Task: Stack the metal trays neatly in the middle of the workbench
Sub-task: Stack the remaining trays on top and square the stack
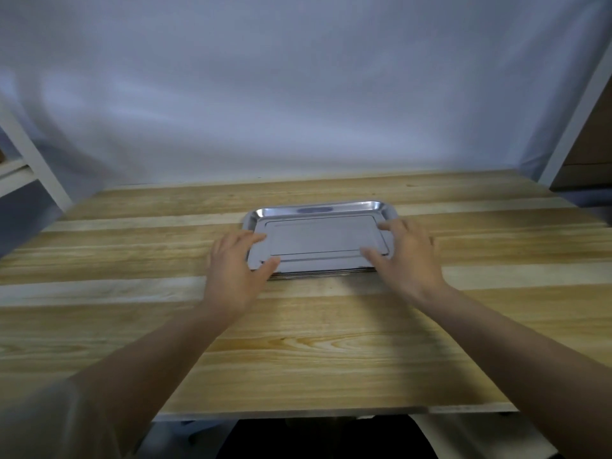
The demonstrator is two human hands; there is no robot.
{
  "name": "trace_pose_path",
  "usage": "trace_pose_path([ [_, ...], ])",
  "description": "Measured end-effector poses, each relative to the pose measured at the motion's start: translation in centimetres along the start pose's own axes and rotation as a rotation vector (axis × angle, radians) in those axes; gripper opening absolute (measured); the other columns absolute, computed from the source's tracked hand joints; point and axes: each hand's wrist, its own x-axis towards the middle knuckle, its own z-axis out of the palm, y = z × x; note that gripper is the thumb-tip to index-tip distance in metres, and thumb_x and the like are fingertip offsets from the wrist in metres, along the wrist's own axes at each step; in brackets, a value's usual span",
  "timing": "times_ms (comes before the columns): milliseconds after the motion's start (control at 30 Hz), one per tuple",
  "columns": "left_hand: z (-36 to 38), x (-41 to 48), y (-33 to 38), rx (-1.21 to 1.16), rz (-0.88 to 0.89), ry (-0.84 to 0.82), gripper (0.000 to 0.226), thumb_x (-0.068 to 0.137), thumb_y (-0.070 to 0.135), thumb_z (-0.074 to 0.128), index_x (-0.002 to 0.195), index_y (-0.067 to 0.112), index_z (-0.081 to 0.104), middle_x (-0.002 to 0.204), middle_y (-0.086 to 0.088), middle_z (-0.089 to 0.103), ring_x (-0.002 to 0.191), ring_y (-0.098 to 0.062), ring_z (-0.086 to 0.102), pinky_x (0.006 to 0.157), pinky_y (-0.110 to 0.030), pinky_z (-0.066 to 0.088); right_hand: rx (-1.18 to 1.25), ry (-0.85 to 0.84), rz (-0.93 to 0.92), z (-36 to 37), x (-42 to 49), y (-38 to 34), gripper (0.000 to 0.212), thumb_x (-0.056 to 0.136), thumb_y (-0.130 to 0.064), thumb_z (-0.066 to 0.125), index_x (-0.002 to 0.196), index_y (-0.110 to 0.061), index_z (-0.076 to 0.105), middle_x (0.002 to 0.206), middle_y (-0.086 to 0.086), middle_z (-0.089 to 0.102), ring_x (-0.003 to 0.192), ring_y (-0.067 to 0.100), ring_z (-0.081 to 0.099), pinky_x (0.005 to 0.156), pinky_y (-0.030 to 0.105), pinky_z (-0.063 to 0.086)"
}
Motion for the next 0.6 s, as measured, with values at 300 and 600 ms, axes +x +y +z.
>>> trace_pose_path([
  [300, -0.7, 0.2, 0.8, 0.462, 0.333, -0.298, 0.025, 0.091, 0.036, 0.059, 0.111, 0.024, 0.068, 0.108, 0.004, 0.061, 0.1, -0.015, 0.058, 0.077, -0.03, 0.049, -0.313, -0.293, -0.483, 0.8, -0.5, -1.9, 0.028, 0.095, -0.028, 0.052, 0.122, -0.026, 0.061, 0.115, -0.003, 0.061, 0.109, 0.02, 0.053, 0.096, 0.034, 0.035],
  [600, -0.4, 4.2, 0.7, 0.494, 0.266, -0.394, 0.013, 0.087, 0.035, 0.066, 0.092, 0.026, 0.073, 0.091, 0.007, 0.062, 0.076, -0.013, 0.059, 0.056, -0.025, 0.042, -0.38, -0.332, -0.436, 1.2, 2.0, -3.3, 0.016, 0.095, -0.022, 0.051, 0.102, -0.02, 0.066, 0.105, -0.001, 0.057, 0.1, 0.023, 0.053, 0.067, 0.032, 0.032],
])
